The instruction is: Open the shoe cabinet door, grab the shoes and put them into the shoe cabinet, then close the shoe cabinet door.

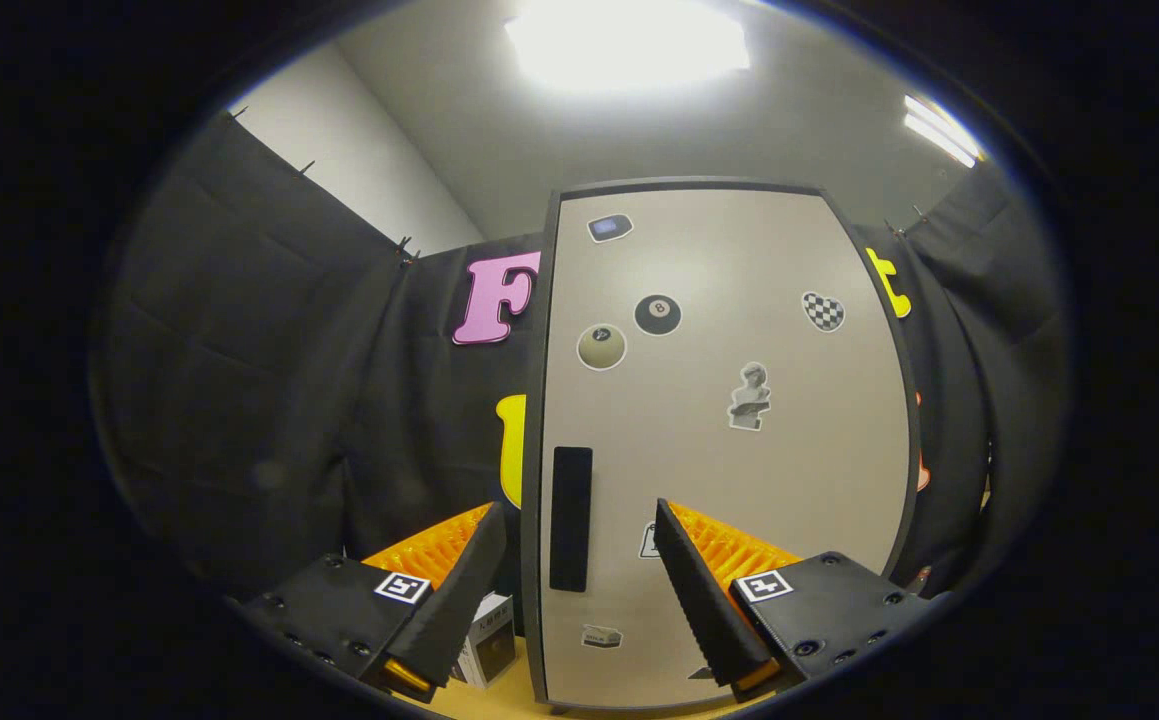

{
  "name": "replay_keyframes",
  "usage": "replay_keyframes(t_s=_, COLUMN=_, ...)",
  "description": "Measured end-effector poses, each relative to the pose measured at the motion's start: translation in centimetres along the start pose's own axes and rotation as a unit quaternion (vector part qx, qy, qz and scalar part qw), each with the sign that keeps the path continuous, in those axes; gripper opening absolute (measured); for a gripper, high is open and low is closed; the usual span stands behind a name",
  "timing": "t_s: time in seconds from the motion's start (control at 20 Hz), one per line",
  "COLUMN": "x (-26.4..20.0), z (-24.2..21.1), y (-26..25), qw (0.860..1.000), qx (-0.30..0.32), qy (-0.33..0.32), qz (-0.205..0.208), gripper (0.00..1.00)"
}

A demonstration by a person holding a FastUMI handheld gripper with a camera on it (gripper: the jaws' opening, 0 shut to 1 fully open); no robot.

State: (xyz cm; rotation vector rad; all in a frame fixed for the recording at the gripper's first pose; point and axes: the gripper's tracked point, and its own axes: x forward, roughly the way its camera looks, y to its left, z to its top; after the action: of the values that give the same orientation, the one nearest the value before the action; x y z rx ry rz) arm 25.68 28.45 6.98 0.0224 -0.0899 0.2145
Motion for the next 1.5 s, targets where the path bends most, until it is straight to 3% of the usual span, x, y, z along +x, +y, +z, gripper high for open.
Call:
replay_keyframes(t_s=0.35, x=3.9, z=-2.5, y=-0.4, qw=1.0, qx=0.005, qy=0.018, qz=-0.025, gripper=0.95)
replay_keyframes(t_s=0.45, x=4.8, z=-3.3, y=-0.4, qw=0.999, qx=0.003, qy=0.024, qz=-0.029, gripper=0.81)
replay_keyframes(t_s=0.75, x=6.9, z=-5.9, y=0.7, qw=0.998, qx=0.017, qy=0.063, qz=-0.019, gripper=0.77)
replay_keyframes(t_s=0.9, x=7.7, z=-5.1, y=0.4, qw=0.998, qx=0.019, qy=0.049, qz=-0.035, gripper=0.48)
replay_keyframes(t_s=1.05, x=8.4, z=-4.9, y=0.5, qw=0.997, qx=0.044, qy=0.053, qz=-0.036, gripper=0.47)
replay_keyframes(t_s=1.35, x=8.3, z=-4.9, y=0.7, qw=0.997, qx=0.023, qy=0.062, qz=-0.028, gripper=0.22)
replay_keyframes(t_s=1.4, x=8.3, z=-5.0, y=0.7, qw=0.997, qx=0.027, qy=0.068, qz=-0.024, gripper=0.08)
replay_keyframes(t_s=1.5, x=8.0, z=-4.9, y=0.7, qw=0.997, qx=0.02, qy=0.073, qz=-0.012, gripper=0.08)
